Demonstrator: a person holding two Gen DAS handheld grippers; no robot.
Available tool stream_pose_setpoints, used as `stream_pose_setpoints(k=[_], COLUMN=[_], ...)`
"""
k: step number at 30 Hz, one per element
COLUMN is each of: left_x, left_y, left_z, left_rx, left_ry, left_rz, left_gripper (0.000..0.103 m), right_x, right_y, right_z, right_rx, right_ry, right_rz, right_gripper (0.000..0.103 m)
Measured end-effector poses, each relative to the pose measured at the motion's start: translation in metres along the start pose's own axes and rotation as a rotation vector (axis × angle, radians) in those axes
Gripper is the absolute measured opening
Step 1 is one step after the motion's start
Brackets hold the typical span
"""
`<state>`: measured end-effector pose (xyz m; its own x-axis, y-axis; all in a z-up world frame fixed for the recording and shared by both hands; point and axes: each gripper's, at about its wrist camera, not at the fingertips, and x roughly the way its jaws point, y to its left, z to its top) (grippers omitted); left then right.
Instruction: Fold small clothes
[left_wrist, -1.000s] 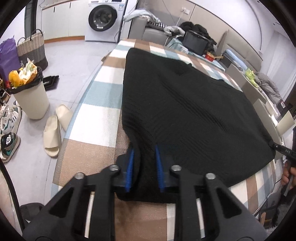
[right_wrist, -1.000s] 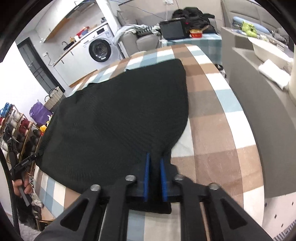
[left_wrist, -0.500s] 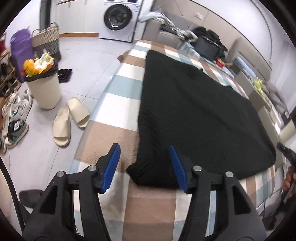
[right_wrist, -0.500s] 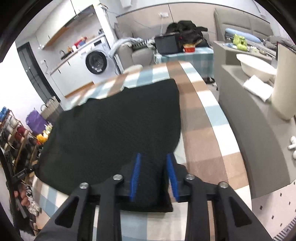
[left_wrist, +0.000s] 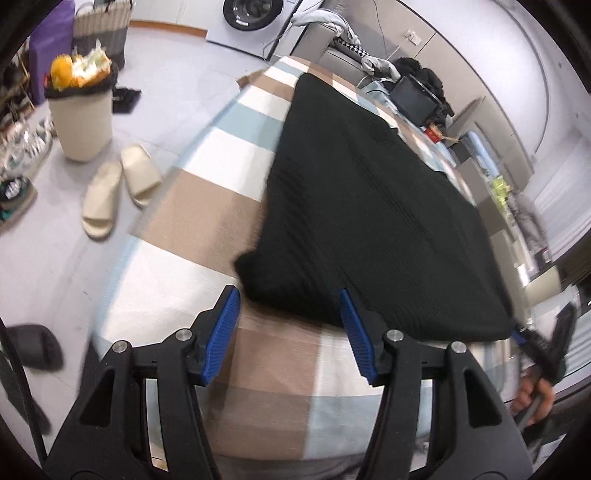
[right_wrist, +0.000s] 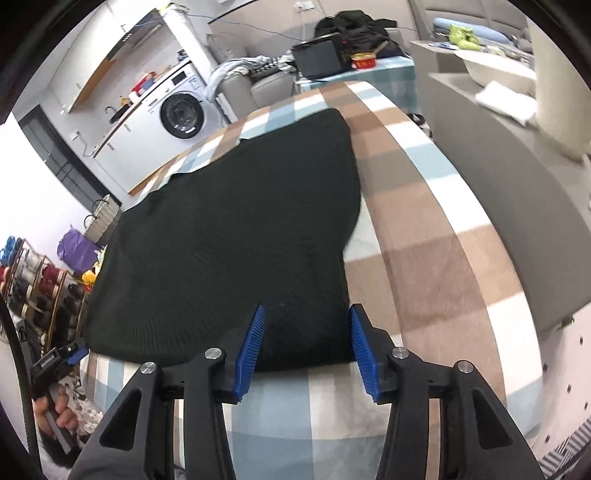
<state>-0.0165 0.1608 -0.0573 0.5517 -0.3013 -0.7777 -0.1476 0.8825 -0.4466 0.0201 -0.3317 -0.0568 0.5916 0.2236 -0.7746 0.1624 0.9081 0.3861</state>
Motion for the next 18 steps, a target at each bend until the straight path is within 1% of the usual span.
stream_pose_setpoints(k=[4, 7, 9, 11, 14, 15, 16, 17, 18], left_x=[0.005, 0.009, 0.009, 0.005, 0.001, 0.000, 0.001, 0.004, 0.008], left_y=[-0.005, -0.005, -0.006, -0.004, -0.004, -0.005, -0.006, -0.008, -0.007], left_z=[0.002, 0.007, 0.009, 0.010, 0.009, 0.008, 0.007, 0.006, 0.005], left_rx=[-0.029, -0.060, -0.067, -0.072, -0.077, -0.076, -0.078, -0.090, -0.102], left_ry=[-0.010, -0.010, -0.001, 0.006, 0.031, 0.041, 0.046, 0.049, 0.053], left_rz=[-0.016, -0.035, -0.032, -0.035, -0.057, -0.075, -0.089, -0.103, -0.105], left_gripper=[0.053, 0.053, 0.053, 0.053, 0.053, 0.053, 0.053, 0.053, 0.053], right_x=[-0.011, -0.019, -0.021, -0.021, -0.011, -0.003, 0.004, 0.008, 0.011], right_y=[-0.010, -0.017, -0.021, -0.023, -0.020, -0.016, -0.013, -0.010, -0.008], right_z=[-0.006, -0.016, -0.022, -0.029, -0.033, -0.033, -0.033, -0.032, -0.031], right_rx=[0.079, 0.134, 0.156, 0.182, 0.215, 0.225, 0.233, 0.245, 0.266], right_ry=[-0.025, -0.020, -0.002, 0.014, 0.044, 0.058, 0.061, 0.046, 0.003], right_rz=[0.094, 0.123, 0.124, 0.159, 0.223, 0.253, 0.265, 0.256, 0.239], right_gripper=[0.052, 0.052, 0.052, 0.052, 0.052, 0.052, 0.052, 0.052, 0.052])
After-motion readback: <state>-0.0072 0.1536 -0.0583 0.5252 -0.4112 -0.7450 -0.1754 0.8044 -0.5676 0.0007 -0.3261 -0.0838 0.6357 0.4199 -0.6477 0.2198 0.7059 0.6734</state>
